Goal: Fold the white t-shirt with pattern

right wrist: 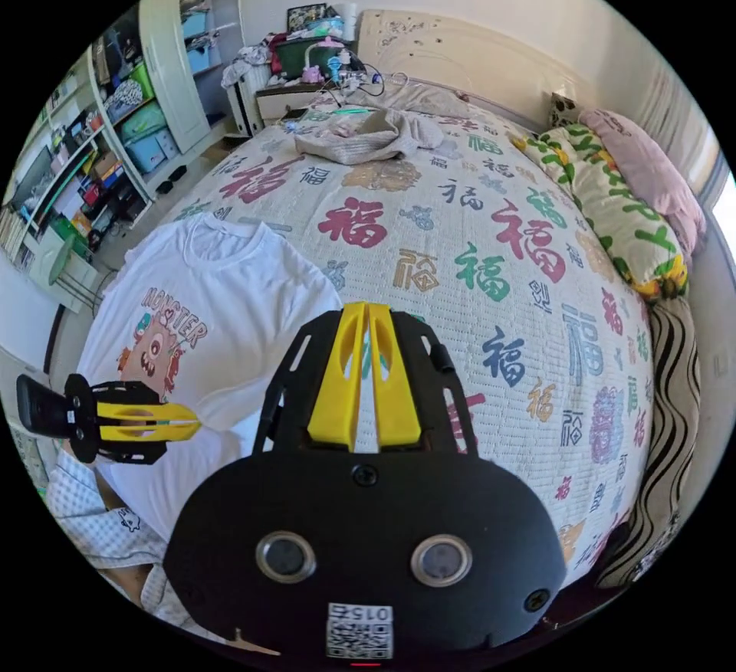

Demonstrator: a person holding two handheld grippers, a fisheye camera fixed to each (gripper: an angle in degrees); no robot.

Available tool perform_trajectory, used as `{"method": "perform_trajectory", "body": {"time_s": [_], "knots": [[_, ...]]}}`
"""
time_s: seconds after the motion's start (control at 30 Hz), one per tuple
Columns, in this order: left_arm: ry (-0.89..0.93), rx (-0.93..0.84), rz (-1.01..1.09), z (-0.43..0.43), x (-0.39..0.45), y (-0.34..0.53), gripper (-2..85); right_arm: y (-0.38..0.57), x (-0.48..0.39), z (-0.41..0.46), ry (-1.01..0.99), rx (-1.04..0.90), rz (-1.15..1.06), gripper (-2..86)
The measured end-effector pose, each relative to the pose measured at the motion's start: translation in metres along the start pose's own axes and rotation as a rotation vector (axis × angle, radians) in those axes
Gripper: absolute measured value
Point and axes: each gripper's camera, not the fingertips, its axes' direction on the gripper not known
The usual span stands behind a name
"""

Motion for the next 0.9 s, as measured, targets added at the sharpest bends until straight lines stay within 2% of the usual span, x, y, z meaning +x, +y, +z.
{"method": "perform_trajectory", "body": {"time_s": [0.17, 0.33, 0.43, 0.53, 0.7, 0.8, 0.83, 0.9], "knots": [[-0.003, -0.029, -0.066, -0.022, -0.018, 0.047, -0.5, -0.041, -0.114, 0.026, -0.072, 0.017, -0.142, -0.8], [-0.090, -0.151, 0.077, -0.034, -0.008, 0.084, -0.5, -0.054, -0.241, 0.080, -0.092, -0.070, -0.399, 2.5], [-0.175, -0.161, 0.169, -0.051, -0.006, 0.094, -0.3, -0.045, -0.261, 0.080, -0.084, -0.019, -0.432, 6.8], [-0.210, -0.127, 0.148, -0.067, -0.026, 0.092, 0.0, -0.026, -0.245, 0.066, -0.171, 0.042, -0.385, 8.5], [-0.139, -0.254, 0.181, -0.043, -0.043, 0.080, 0.5, 0.040, -0.215, 0.070, -0.308, 0.006, -0.446, 7.5], [-0.262, -0.252, 0.206, -0.035, -0.055, 0.070, 0.5, 0.079, -0.221, 0.084, -0.293, 0.016, -0.519, 8.1], [-0.335, -0.242, 0.169, -0.032, -0.073, 0.064, 0.4, 0.082, -0.228, 0.089, -0.271, 0.030, -0.542, 8.2], [-0.367, -0.255, 0.057, -0.024, -0.110, 0.054, 0.3, 0.075, -0.240, 0.096, -0.294, 0.005, -0.541, 8.6]]}}
